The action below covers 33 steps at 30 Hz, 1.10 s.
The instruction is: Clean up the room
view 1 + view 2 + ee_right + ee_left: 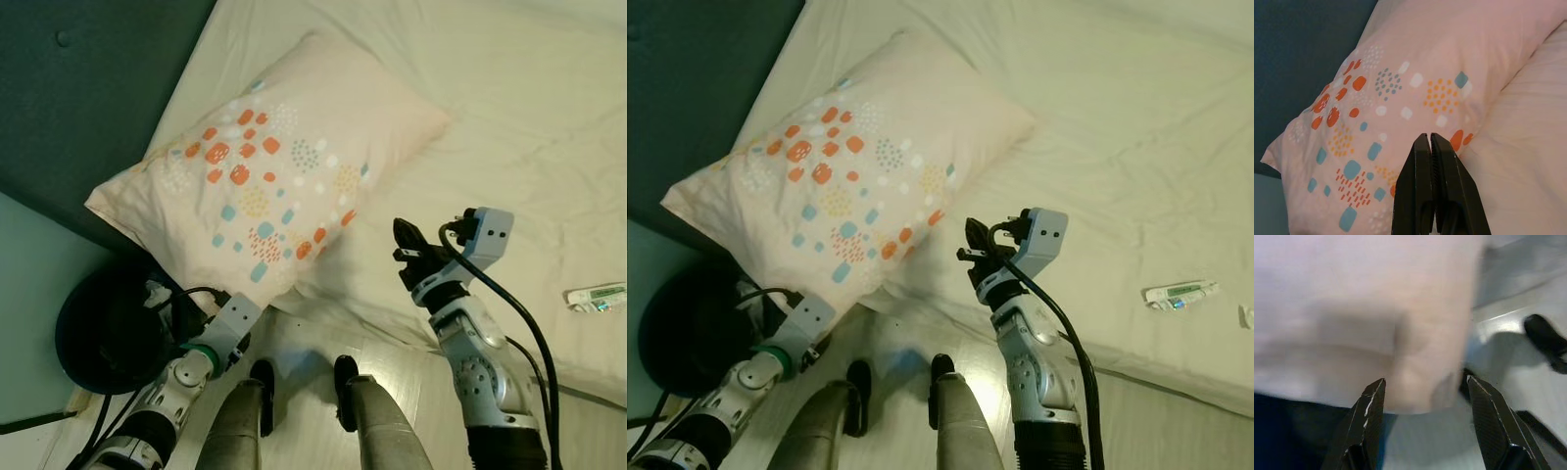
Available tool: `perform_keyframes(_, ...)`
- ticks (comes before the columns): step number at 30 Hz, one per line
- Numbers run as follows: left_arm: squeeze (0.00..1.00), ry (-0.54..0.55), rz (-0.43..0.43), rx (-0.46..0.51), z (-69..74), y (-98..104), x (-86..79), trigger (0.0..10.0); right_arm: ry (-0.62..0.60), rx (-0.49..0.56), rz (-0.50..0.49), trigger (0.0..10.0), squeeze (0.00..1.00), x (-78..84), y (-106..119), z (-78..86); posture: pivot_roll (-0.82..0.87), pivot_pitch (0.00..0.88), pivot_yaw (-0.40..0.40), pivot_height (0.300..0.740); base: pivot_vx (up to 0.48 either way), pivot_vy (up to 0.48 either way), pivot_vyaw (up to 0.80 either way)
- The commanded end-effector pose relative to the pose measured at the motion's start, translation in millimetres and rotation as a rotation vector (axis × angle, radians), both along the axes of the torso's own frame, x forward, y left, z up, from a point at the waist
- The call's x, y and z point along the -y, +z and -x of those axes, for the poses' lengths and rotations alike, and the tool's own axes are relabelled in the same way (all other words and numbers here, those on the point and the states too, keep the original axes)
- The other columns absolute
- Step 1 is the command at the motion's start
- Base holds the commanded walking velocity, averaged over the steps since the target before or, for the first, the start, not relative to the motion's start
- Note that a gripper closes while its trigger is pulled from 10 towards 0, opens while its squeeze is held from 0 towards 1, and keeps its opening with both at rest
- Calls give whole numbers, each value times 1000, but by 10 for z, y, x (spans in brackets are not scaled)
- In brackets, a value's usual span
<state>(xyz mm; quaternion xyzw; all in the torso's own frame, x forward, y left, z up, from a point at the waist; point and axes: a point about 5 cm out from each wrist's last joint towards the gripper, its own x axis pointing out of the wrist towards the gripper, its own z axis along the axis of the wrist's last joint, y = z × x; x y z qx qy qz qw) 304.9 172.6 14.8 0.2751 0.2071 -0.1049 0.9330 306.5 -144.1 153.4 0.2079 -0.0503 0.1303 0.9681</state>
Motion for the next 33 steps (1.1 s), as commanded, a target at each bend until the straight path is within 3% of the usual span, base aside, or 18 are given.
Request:
perform_keyframes(1,0,96,-99,-56,136,-156,-179,10000,-6,-36,1,10000,0,17,-87,51,-107,445,73,740,0,0,0)
perform_keyframes(3,0,288,-119,-54,163,-155,-425,10000,-8,-38,0,10000,0,20,-87,63,-107,451,72,740,0,0,0)
perform_keyframes(5,0,346,-109,-50,183,-157,-501,10000,-8,-40,0,10000,0,20,-88,70,-107,454,71,740,0,0,0)
perform_keyframes(6,0,380,-83,-43,197,-157,-540,10000,-7,-41,0,10000,0,20,-90,74,-107,454,71,740,0,0,0)
perform_keyframes(9,0,509,136,-68,236,-190,-599,10000,-4,-47,0,10000,0,16,-98,87,-110,459,69,740,0,0,0)
perform_keyframes(12,0,531,190,-74,241,-199,-600,10000,-4,-49,0,10000,0,16,-99,90,-110,459,69,740,0,0,0)
perform_keyframes(14,0,568,515,-172,247,-263,-471,10000,-1,-55,2,10000,0,15,-105,105,-116,476,61,740,0,0,0)
perform_keyframes(15,0,568,515,-172,247,-263,-471,10000,-1,-55,2,10000,0,15,-105,105,-116,476,61,740,0,0,0)
perform_keyframes(16,0,578,641,-197,242,-274,-417,10000,1,-58,4,10000,0,15,-106,114,-122,483,58,740,0,0,0)
perform_keyframes(17,0,578,641,-197,242,-274,-417,10000,1,-58,4,10000,0,15,-106,114,-122,483,58,740,0,0,0)
perform_keyframes(18,0,579,736,-217,240,-278,-380,10000,2,-60,4,10000,0,16,-107,121,-122,483,58,740,0,0,0)
perform_keyframes(19,0,569,776,-214,233,-268,-371,10000,2,-61,5,10000,0,18,-106,128,-130,486,56,740,0,0,0)
perform_keyframes(22,0,569,776,-214,233,-268,-371,10000,2,-61,5,10000,0,18,-106,128,-130,486,56,740,0,0,0)
perform_keyframes(28,0,503,854,-197,232,-237,-393,10000,0,-67,4,10000,0,22,-103,143,-132,495,55,740,0,0,0)
perform_keyframes(33,0,417,824,-181,229,-228,-340,10000,4,-69,1,10000,0,-2,-93,146,-144,505,51,740,0,0,0)
